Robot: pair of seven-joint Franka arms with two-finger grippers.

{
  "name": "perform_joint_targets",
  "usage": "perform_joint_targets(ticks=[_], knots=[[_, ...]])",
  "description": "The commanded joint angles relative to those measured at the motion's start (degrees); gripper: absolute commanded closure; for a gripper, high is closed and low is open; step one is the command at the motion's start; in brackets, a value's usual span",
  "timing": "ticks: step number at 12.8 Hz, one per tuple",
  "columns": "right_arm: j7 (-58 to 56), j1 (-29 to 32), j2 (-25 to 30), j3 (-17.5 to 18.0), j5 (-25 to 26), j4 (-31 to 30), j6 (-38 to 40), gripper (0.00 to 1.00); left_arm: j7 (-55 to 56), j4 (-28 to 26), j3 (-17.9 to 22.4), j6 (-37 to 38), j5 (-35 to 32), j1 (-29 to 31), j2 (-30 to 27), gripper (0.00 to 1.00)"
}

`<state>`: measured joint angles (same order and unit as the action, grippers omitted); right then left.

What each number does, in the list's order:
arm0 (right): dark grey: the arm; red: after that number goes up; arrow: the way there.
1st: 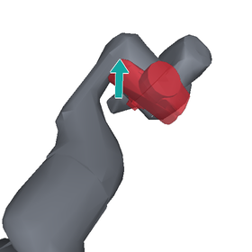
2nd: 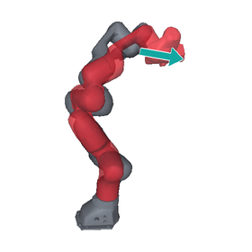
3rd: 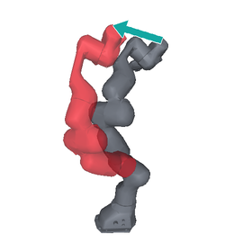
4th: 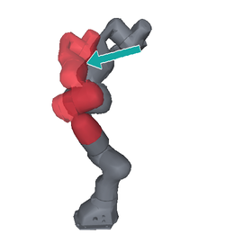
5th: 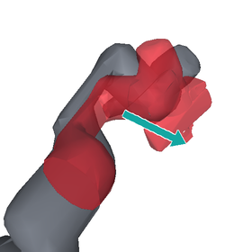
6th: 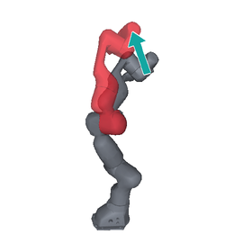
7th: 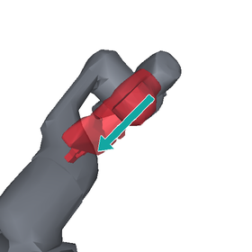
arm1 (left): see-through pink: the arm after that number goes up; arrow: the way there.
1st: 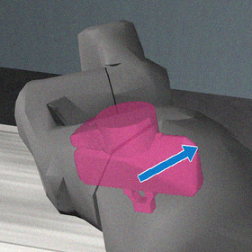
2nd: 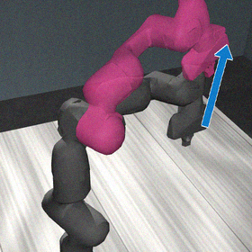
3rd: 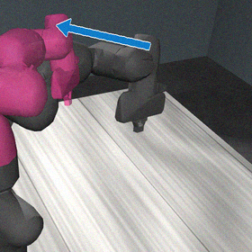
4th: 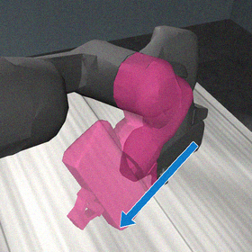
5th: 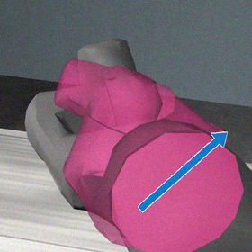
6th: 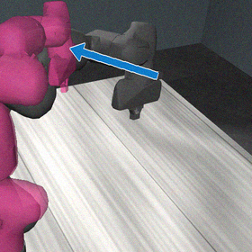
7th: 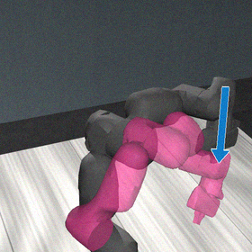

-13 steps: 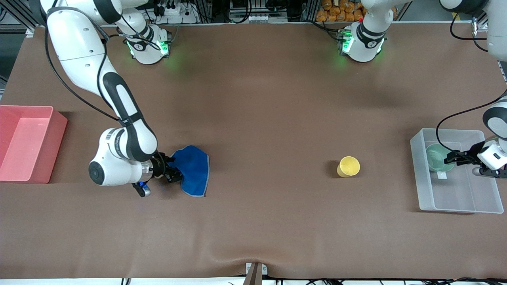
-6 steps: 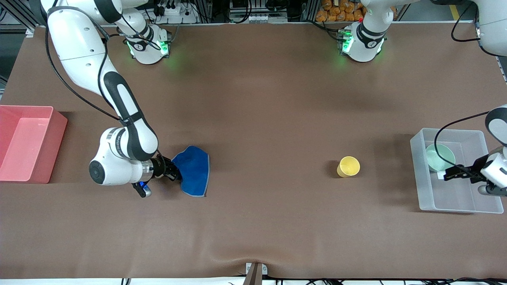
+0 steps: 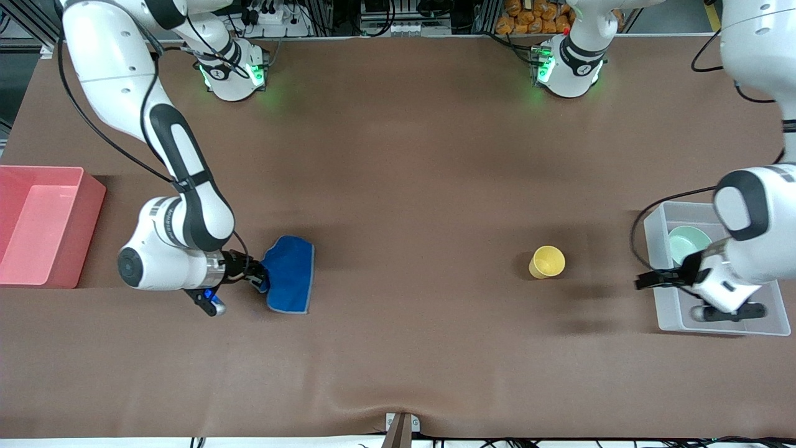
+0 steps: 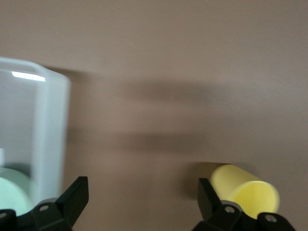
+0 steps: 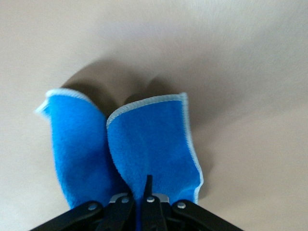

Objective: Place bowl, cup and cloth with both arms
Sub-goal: 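Carry the cloth toward the pink bin while the left gripper reaches the cup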

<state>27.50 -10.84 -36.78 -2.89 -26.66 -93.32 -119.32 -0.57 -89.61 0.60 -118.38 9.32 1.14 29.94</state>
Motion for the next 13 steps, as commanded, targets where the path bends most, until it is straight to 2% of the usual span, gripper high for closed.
perform_joint_targets(ticks=[1,5,10,12,13], knots=[[-0.4,0.2,5.0,0.0,3.7,-1.6,0.8,1.0,5.7,-3.1,-0.3,0.5,-1.3,-3.9,-0.3,0.0],[-0.5,0.3,9.8,-2.1,11.9,-0.4,7.5,1.0,10.1,-6.7,-0.5,0.4,-2.3,-7.6,-0.9,0.0],[-2.1,0.8,17.0,-6.2,21.5,0.2,20.6,1.0,10.4,-10.2,-2.2,-0.2,-2.9,-7.7,-1.0,0.0],[-8.7,4.5,20.0,-6.4,22.1,0.2,24.0,1.0,10.4,-11.2,-2.5,-1.0,-3.6,-7.6,-0.9,0.1],[-12.3,6.3,20.9,-6.4,22.1,0.1,25.3,1.0,10.4,-11.2,-2.5,-1.0,-3.8,-7.7,-0.7,0.19]])
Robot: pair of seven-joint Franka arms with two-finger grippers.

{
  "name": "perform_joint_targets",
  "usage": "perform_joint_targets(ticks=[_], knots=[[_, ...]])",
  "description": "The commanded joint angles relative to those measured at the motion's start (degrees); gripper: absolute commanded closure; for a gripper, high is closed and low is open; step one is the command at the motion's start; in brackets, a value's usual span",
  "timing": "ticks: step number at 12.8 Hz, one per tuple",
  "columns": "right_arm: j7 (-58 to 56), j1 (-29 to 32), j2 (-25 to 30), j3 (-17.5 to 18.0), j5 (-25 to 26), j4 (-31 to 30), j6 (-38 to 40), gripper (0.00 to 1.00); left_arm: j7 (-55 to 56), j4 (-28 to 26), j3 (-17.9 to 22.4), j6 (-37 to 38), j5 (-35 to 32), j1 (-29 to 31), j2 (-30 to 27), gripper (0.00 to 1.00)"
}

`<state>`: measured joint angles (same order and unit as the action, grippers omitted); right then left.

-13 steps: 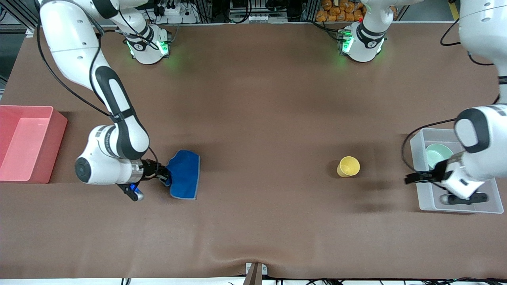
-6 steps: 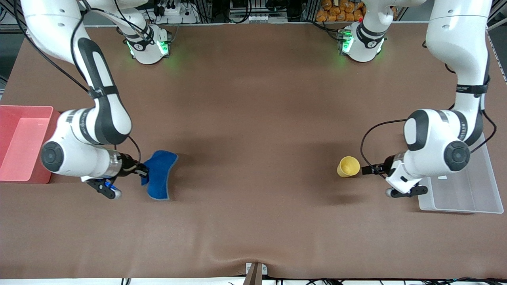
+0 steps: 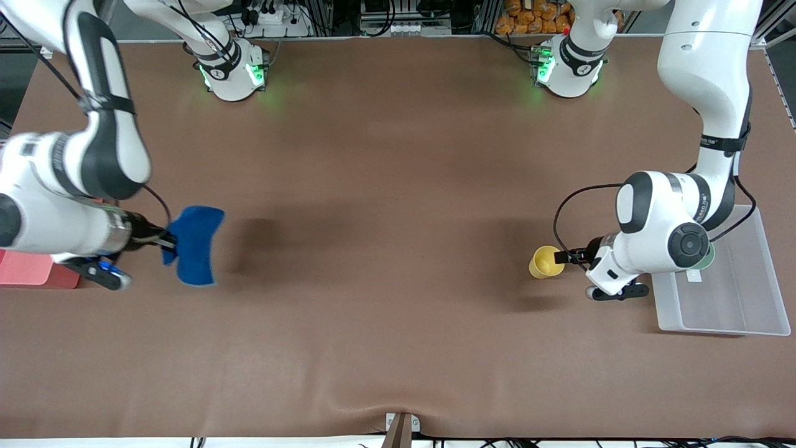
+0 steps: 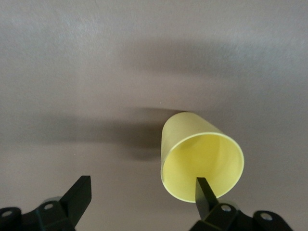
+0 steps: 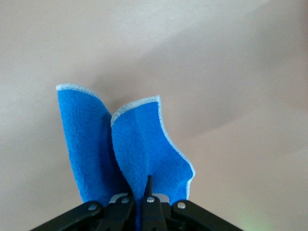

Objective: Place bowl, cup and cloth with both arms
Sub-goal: 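Carry the cloth toward the pink bin while the left gripper reaches the cup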

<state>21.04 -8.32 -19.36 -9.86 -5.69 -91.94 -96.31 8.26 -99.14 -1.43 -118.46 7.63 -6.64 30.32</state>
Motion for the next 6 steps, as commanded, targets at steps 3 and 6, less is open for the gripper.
perform_joint_targets(ticks=[3,6], knots=[[-12.5,7.3,5.6,0.5,4.7,-1.7,4.9,1.0,1.6,-2.9,-0.9,-3.0,-2.1,0.0,-0.5,0.55],[-17.8,9.7,7.8,0.5,8.6,-1.7,7.5,1.0,2.5,-3.6,-0.9,-4.9,-2.1,-0.2,-0.4,0.82]])
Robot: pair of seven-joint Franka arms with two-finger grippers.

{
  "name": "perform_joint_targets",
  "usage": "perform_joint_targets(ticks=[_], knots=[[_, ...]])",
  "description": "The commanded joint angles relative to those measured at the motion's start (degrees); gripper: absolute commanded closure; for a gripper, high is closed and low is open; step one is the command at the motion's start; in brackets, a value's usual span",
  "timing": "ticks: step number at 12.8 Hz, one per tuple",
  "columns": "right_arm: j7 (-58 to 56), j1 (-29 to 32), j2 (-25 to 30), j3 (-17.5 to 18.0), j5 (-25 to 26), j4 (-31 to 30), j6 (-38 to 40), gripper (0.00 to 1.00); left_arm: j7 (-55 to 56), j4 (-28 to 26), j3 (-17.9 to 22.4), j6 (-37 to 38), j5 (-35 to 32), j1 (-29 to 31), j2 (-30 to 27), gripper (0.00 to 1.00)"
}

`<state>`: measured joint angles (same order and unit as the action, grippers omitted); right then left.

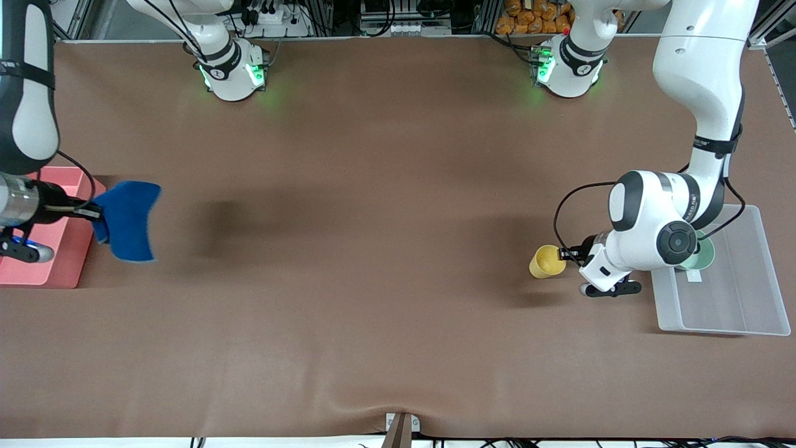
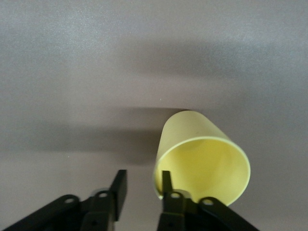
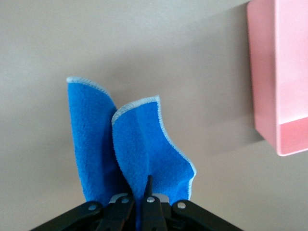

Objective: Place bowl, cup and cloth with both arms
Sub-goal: 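Carry the cloth toward the pink bin while the left gripper reaches the cup, then lower the cloth into the pink bin while the left gripper carries the cup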

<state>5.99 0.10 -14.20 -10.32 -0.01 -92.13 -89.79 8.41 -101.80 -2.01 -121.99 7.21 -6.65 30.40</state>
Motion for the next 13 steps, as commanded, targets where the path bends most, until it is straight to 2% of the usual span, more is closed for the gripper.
perform_joint_targets(ticks=[1,2,6,9,11,13], knots=[[-4.4,1.9,2.9,0.9,4.4,-1.3,1.4,1.0,3.3,-0.9,-0.4,-2.3,-1.7,-0.4,-0.2,0.89],[-6.1,2.4,2.9,0.9,6.2,-0.9,1.4,1.0,4.2,-0.9,-0.6,-3.0,-1.7,-0.6,0.1,1.0],[-13.7,5.4,1.9,1.0,13.0,1.3,0.7,1.0,5.2,1.8,-0.5,-2.3,-1.7,0.4,-0.8,1.0],[-22.2,10.7,-0.8,1.0,16.3,3.6,-0.7,1.0,3.1,10.4,-0.1,6.5,-2.8,4.7,-1.0,1.0],[-27.4,13.2,-2.8,1.0,21.0,3.6,-6.0,1.0,-1.8,18.1,0.0,14.1,-4.0,8.8,-0.8,1.0],[-31.1,15.8,-5.0,1.0,23.0,3.7,-11.0,1.0,-9.2,20.7,0.0,16.4,-5.6,14.2,-0.6,1.0]])
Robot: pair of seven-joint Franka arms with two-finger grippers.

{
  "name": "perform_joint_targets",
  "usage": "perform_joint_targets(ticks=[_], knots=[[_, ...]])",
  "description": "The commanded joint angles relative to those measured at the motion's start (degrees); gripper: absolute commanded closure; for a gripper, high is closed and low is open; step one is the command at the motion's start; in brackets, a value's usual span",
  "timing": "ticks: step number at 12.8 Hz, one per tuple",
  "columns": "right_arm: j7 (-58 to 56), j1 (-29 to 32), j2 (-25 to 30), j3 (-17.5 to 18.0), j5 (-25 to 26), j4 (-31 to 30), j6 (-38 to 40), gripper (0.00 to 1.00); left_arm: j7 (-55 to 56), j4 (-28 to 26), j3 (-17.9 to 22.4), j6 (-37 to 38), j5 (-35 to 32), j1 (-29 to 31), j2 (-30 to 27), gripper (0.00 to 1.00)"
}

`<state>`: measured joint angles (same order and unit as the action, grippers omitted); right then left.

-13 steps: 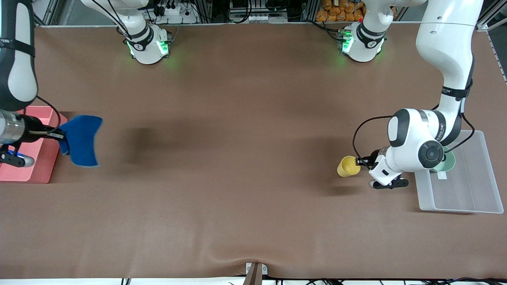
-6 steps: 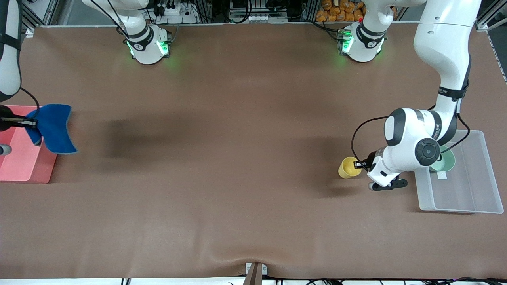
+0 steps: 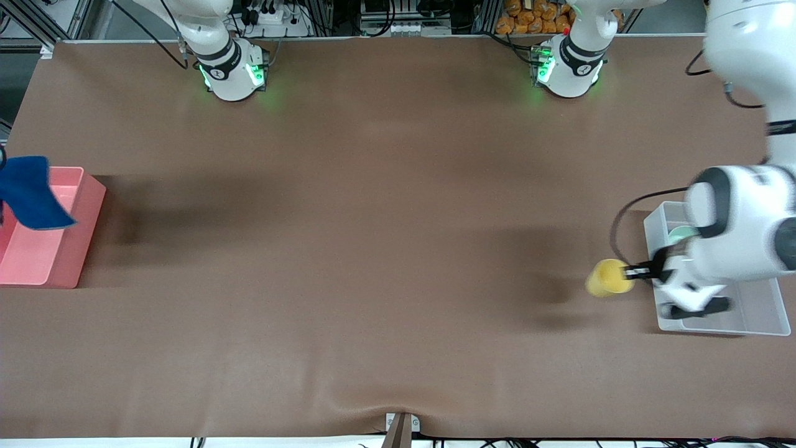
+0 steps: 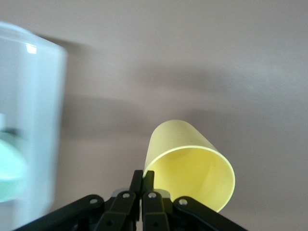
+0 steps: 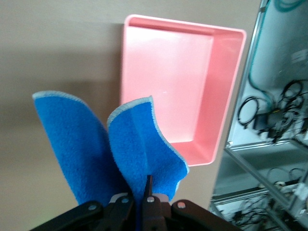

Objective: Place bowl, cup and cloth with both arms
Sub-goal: 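Lower the cloth into the pink bin while the left gripper carries the cup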

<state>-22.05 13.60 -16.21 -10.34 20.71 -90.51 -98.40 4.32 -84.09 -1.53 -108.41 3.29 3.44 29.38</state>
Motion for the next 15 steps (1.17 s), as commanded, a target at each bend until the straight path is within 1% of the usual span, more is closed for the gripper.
perform_joint_targets(ticks=[1,2,4,5,7,9,11,13,15], knots=[[-4.7,3.3,-3.6,1.0,2.2,2.0,-4.4,1.0,-9.1,4.2,0.5,2.8,-2.5,6.0,0.5,1.0],[-6.4,4.4,-4.5,1.0,2.2,2.0,-6.0,1.0,-14.5,5.5,2.5,2.5,-4.0,6.7,1.1,1.0],[-8.5,6.2,-6.1,1.0,2.1,2.0,-9.2,1.0,-22.7,7.9,8.4,1.3,-4.0,6.8,3.5,1.0],[-9.5,6.9,-6.8,1.0,2.1,2.0,-10.7,1.0,-25.4,8.1,9.4,-0.8,-3.8,6.8,5.0,1.0],[-10.3,7.8,-7.8,1.0,1.8,2.0,-12.2,1.0,-26.1,8.4,9.3,-4.7,-3.3,8.1,7.8,1.0],[-10.5,8.1,-9.0,1.0,1.8,2.0,-14.3,1.0,-28.7,10.9,9.3,-5.8,2.2,9.3,11.3,1.0],[-14.1,9.5,-10.5,1.0,1.6,2.0,-18.9,1.0,-28.6,10.9,9.3,-9.1,5.5,9.2,12.9,1.0],[-17.7,12.0,-12.1,1.2,1.4,1.8,-24.2,1.0,-29.3,10.6,9.5,-9.5,5.6,9.3,13.6,1.0],[-20.0,13.3,-13.0,1.2,1.0,1.9,-26.7,1.0,-29.5,10.6,9.4,-10.0,5.6,9.4,14.6,1.0]])
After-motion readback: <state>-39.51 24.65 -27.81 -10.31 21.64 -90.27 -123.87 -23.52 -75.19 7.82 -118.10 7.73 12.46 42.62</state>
